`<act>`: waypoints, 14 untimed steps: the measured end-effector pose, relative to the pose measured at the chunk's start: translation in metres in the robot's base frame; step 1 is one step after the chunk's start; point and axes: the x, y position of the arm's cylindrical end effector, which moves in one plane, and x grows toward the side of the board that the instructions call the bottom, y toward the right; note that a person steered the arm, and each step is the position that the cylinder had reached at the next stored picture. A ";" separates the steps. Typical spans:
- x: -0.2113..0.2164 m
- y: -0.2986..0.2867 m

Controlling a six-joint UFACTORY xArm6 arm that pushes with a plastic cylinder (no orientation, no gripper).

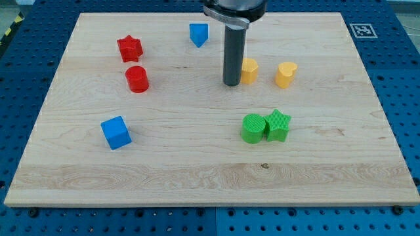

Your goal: Slide the yellow hexagon to the left of yellow heart

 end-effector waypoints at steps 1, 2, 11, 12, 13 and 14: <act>0.000 0.015; 0.001 0.028; 0.014 0.021; -0.011 0.035; -0.012 0.056; -0.011 0.056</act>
